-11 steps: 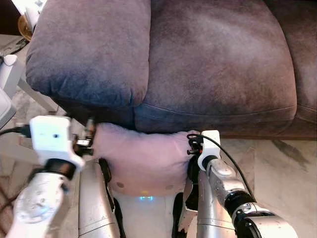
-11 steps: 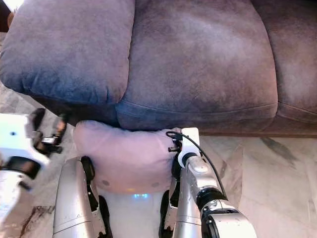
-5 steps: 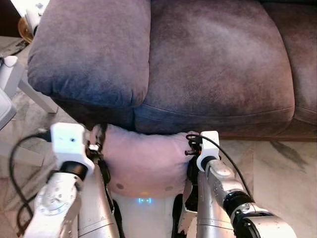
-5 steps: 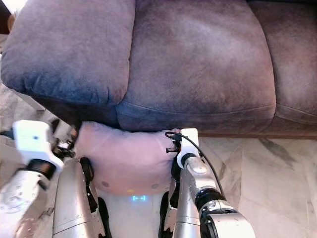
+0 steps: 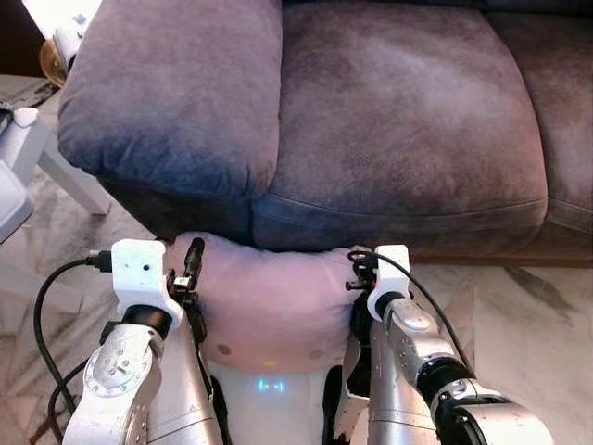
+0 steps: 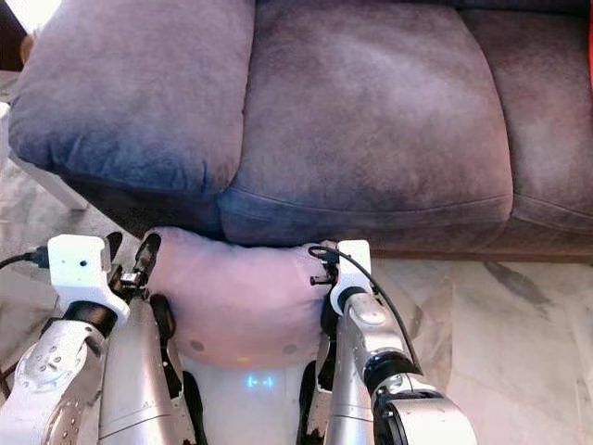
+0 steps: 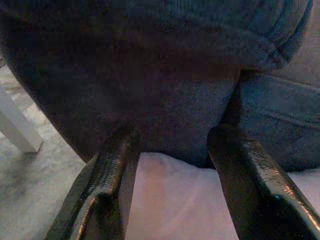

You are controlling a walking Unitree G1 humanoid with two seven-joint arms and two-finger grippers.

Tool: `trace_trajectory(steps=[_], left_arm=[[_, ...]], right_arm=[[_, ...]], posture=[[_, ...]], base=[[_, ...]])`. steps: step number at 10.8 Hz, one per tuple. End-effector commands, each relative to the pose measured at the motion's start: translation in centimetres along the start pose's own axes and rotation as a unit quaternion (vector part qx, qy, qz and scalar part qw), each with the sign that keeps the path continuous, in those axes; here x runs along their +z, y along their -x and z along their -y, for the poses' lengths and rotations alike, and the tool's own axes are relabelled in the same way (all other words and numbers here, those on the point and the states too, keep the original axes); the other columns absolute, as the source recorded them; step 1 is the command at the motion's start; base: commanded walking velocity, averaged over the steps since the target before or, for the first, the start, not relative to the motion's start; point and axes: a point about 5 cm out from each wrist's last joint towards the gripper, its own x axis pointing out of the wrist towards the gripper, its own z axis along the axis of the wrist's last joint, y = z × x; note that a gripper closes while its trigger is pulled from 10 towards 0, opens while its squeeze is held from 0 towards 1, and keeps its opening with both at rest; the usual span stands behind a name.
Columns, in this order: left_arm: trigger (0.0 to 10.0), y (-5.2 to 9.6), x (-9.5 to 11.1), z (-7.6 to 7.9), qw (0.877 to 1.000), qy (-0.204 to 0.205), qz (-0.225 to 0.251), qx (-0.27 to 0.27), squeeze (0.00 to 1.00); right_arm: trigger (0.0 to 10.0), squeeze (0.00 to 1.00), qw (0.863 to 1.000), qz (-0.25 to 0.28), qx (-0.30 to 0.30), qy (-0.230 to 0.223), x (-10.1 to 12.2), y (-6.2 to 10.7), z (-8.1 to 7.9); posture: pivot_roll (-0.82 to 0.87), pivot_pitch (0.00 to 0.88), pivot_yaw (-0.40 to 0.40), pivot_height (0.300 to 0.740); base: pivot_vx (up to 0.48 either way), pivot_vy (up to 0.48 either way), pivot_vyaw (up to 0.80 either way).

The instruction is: Move the pillow to the sofa from floor

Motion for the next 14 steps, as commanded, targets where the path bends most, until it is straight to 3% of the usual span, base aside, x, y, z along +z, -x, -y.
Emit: trace_trajectory(steps=[1,5,10,14], left_arm=[[10.0,0.1,-0.4,0.2,1.0,-0.004,-0.007,-0.004,0.0],[10.0,-0.1,0.0,0.3,1.0,-0.005,0.015,-0.005,0.0],[10.0,-0.2,0.5,0.6,0.999,0.006,0.038,-0.013,0.0],[10.0,-0.4,0.5,0.4,0.999,-0.006,0.039,-0.006,0.0]], right_arm=[[10.0,0.0,1.0,-0.014,-0.019,-0.016,-1.0,0.4,0.8],[10.0,0.0,0.999,-0.015,-0.021,-0.019,-1.0,0.3,0.8],[10.0,0.0,0.999,-0.014,-0.022,-0.018,-0.8,0.3,0.9],[10.0,0.0,1.0,-0.014,-0.022,-0.017,-0.8,0.2,0.9]], posture=[[0.19,0.23,-0.087,0.463],[0.19,0.228,-0.087,0.463],[0.2,0.217,-0.09,0.463],[0.2,0.213,-0.091,0.463]], base=[[0.0,0.0,0.0],[-0.06,0.0,0.0],[-0.363,0.0,0.0],[0.0,0.0,0.0]])
